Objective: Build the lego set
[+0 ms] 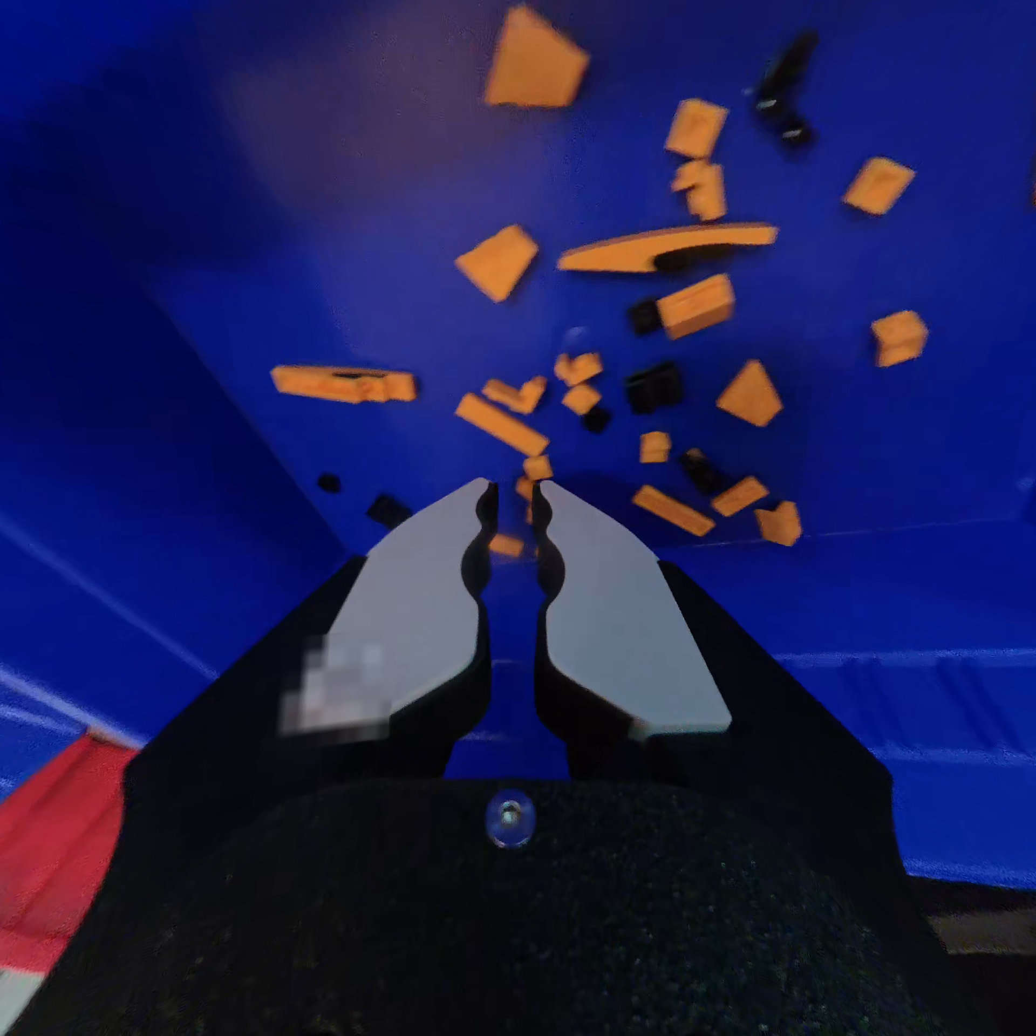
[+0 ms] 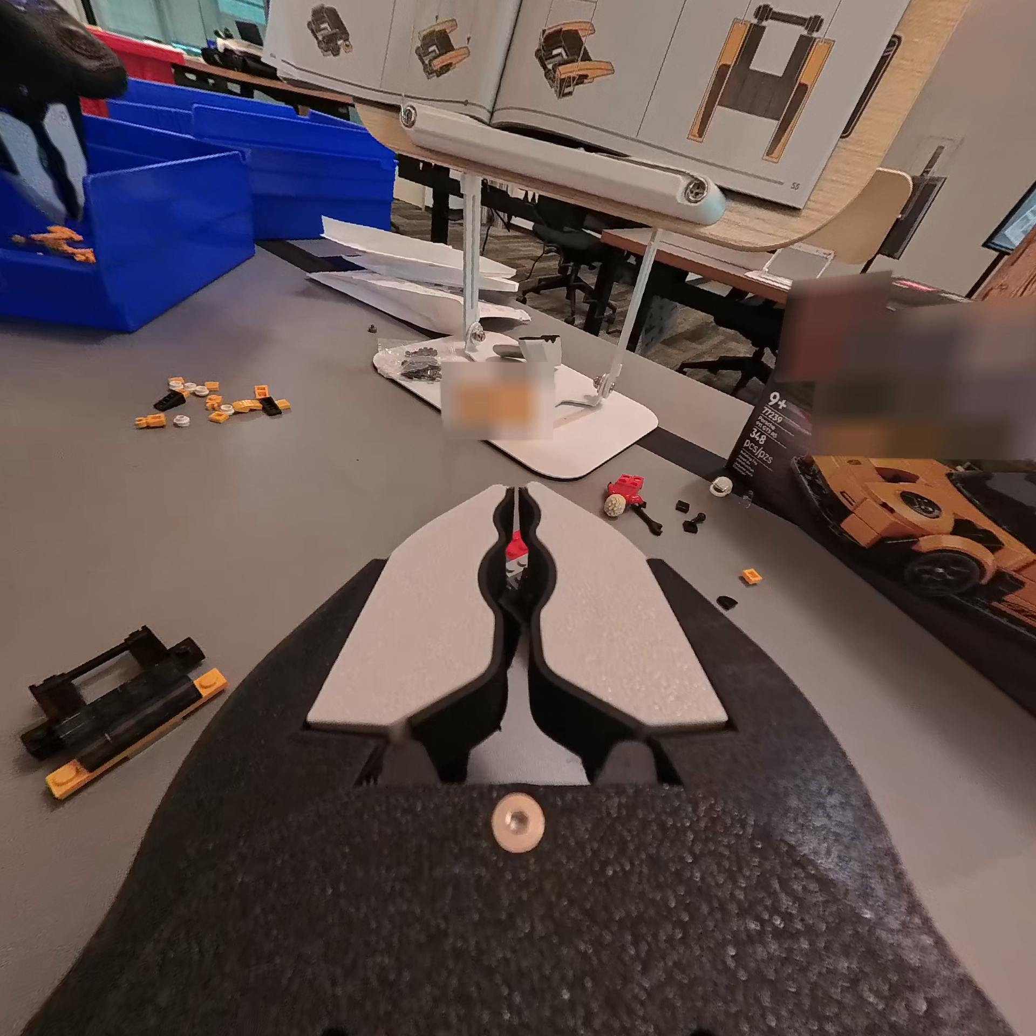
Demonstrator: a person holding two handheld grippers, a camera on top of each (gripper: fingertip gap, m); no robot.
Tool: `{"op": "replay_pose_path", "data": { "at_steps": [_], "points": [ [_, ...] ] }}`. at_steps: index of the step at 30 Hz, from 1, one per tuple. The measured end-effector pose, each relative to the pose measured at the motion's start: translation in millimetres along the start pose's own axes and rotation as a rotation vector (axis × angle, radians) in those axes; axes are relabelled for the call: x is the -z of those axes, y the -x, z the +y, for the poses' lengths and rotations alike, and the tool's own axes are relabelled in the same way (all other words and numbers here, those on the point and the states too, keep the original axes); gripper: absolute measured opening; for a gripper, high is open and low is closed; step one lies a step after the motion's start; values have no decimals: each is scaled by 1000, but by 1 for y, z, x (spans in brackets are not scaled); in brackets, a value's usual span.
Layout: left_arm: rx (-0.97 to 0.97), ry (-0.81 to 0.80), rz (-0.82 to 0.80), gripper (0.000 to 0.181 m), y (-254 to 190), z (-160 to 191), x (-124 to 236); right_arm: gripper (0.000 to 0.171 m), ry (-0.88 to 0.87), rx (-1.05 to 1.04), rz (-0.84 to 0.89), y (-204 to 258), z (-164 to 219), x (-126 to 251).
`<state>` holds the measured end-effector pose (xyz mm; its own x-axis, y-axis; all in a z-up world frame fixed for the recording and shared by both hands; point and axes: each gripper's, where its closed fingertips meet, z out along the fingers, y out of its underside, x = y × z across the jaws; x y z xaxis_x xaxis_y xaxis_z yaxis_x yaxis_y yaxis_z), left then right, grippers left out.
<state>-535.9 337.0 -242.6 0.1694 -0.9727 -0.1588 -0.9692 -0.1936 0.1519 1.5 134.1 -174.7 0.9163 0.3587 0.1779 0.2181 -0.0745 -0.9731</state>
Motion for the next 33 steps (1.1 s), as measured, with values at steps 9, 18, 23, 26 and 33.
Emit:
{"op": "replay_pose_path", "data": {
  "at_steps": [9,18,23,26,33],
  "points": [
    [103,-20,35,0,26,15,0,1,4,-7,4,-1,1,0],
    [58,-285,249,29,-14,-33,20,1,10,-13,3,-2,3,-1],
    [-20,-290,268,19,-32,-50,17,1,11,-14,0,-2,3,-2],
    [-31,-267,264,17,-34,-55,11,1,11,-15,0,-2,3,-1],
    [-67,-200,249,12,-36,-49,-2,1,13,-16,-4,-2,4,-1]
  ]
}}
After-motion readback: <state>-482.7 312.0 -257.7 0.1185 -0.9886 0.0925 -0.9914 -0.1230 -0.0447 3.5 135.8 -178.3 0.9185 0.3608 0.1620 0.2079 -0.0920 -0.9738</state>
